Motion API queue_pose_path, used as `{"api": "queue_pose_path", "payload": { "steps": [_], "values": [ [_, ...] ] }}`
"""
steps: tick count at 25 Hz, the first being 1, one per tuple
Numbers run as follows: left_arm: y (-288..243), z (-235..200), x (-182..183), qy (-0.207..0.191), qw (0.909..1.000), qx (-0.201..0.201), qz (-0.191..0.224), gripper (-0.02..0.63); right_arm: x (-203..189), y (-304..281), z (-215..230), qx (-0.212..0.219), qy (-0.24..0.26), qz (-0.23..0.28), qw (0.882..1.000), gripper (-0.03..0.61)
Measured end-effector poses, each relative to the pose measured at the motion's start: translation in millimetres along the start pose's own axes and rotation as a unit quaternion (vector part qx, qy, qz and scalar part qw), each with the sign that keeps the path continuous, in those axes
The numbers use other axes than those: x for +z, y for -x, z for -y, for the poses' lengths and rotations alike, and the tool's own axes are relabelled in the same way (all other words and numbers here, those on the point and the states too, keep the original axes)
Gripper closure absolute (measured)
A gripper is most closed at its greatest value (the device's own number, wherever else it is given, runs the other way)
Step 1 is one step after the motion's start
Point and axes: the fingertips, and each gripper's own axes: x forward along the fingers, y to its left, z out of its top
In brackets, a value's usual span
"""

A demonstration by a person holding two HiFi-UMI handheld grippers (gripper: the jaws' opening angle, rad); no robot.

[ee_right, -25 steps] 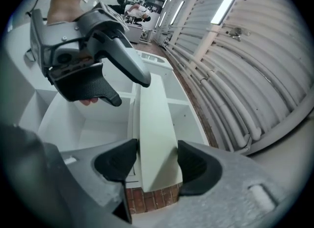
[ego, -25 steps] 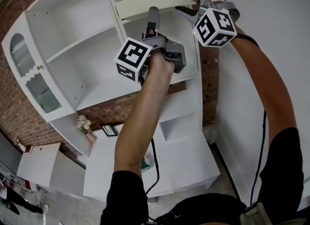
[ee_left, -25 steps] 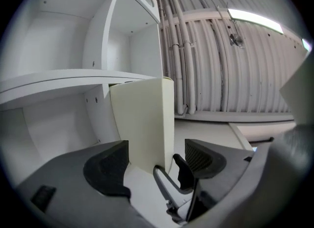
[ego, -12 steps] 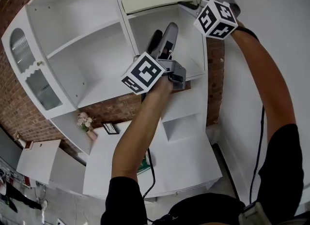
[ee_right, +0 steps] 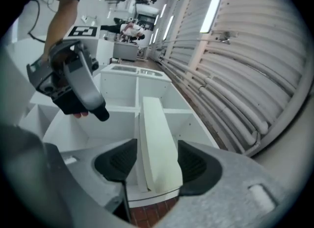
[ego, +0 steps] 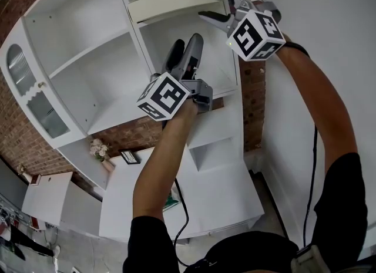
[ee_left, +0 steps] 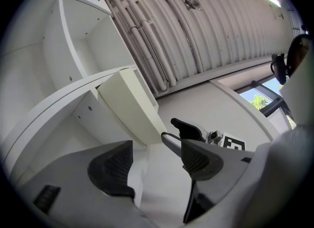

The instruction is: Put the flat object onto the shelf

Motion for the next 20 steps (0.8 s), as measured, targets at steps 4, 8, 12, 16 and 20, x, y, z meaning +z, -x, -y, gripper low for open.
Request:
{"api": "queue_pose_path", "payload": {
  "steps": [4, 8, 12, 16, 20],
  "values": [
    [6, 16, 8, -0.062, 0.9979, -0.018, -0.009, 0.364, 16, 27, 2, 0.0, -0.15, 0.059, 0.987, 0.342],
    [16, 30, 14, -0.109, 0.9934, -0.031, -0.018, 0.419, 16, 54, -4, -0.006, -0.268, 0.087, 0.959, 0.428],
    [30, 47, 13, -0.15, 0.9873, -0.044, -0.03, 0.492, 22, 81, -19, -0.016, -0.34, 0.106, 0.934, 0.531],
    [48, 69, 6, -0.182, 0.9808, -0.052, -0.048, 0.554, 33, 105, -40, -0.03, -0.395, 0.123, 0.91, 0.574],
    [75, 91, -11, -0.222, 0.9703, -0.071, -0.063, 0.592, 53, 127, -70, -0.026, -0.451, 0.138, 0.881, 0.575]
  ]
}}
